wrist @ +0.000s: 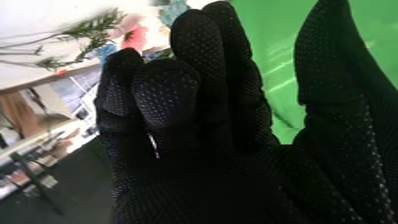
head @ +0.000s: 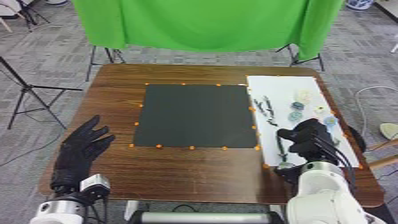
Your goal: Arrange flowers
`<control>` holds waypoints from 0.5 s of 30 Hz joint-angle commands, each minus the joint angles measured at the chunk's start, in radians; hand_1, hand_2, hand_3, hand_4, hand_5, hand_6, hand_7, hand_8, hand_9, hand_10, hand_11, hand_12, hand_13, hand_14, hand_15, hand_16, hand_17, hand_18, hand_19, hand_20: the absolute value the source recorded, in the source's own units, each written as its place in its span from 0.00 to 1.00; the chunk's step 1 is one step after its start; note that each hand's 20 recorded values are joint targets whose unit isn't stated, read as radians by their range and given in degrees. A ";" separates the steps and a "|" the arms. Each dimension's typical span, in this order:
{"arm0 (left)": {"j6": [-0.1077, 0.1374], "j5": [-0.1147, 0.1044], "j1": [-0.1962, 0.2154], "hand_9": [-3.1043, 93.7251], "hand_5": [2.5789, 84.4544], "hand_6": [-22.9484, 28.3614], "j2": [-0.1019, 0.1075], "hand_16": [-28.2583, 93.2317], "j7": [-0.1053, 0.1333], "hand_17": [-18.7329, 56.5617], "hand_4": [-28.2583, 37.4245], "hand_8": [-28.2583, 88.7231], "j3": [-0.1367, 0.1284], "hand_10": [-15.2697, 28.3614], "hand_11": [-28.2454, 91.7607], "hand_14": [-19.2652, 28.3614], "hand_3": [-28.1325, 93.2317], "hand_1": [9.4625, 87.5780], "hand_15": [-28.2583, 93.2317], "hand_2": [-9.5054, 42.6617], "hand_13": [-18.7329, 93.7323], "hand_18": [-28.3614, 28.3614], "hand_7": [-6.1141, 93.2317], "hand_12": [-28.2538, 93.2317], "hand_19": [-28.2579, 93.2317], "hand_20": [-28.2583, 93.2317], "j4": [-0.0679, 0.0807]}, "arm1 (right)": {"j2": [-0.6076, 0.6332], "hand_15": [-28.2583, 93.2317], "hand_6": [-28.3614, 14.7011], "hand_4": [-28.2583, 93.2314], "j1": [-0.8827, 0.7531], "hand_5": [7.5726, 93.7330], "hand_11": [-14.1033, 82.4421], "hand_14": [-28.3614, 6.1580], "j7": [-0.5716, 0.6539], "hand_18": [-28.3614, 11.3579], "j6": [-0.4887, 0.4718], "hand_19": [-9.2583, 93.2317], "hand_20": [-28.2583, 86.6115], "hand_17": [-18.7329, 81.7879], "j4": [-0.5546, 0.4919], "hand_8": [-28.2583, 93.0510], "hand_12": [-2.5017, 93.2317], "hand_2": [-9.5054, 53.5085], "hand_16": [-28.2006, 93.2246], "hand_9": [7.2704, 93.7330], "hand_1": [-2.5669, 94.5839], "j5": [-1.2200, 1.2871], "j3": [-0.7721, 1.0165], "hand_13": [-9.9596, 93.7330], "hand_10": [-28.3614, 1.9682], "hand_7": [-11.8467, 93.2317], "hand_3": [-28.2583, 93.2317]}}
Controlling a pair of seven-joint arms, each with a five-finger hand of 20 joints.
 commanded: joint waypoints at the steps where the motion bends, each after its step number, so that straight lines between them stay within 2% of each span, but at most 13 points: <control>1: 0.002 -0.005 0.016 0.37 0.38 0.61 0.007 0.15 0.002 0.15 0.14 0.16 -0.010 0.78 0.46 0.94 0.90 0.20 0.63 0.32 0.40 0.92 0.20 0.30 0.77 0.18 -0.007 | 0.013 0.91 0.46 0.02 0.020 0.70 0.74 0.53 0.028 0.11 -0.066 1.00 0.48 0.59 0.039 0.09 0.24 0.00 0.37 0.73 0.37 0.005 -0.015 0.78 0.32 0.45 0.91; 6: 0.001 -0.005 0.021 0.36 0.38 0.61 0.015 0.15 0.002 0.15 0.15 0.16 -0.019 0.78 0.45 0.94 0.90 0.20 0.63 0.32 0.40 0.92 0.20 0.30 0.77 0.18 -0.009 | 0.008 0.91 0.46 0.02 0.018 0.70 0.74 0.52 0.036 0.10 -0.120 1.00 0.47 0.58 0.060 0.09 0.24 0.00 0.38 0.73 0.37 0.000 -0.020 0.78 0.31 0.45 0.91; 15: -0.012 0.000 0.019 0.36 0.38 0.61 0.016 0.15 -0.011 0.15 0.15 0.16 -0.034 0.78 0.45 0.93 0.90 0.20 0.63 0.32 0.40 0.92 0.20 0.30 0.77 0.18 -0.009 | 0.019 0.90 0.47 0.02 0.060 0.70 0.73 0.52 0.072 0.10 -0.190 1.00 0.46 0.58 0.106 0.10 0.24 0.00 0.38 0.73 0.39 -0.064 -0.097 0.78 0.32 0.46 0.91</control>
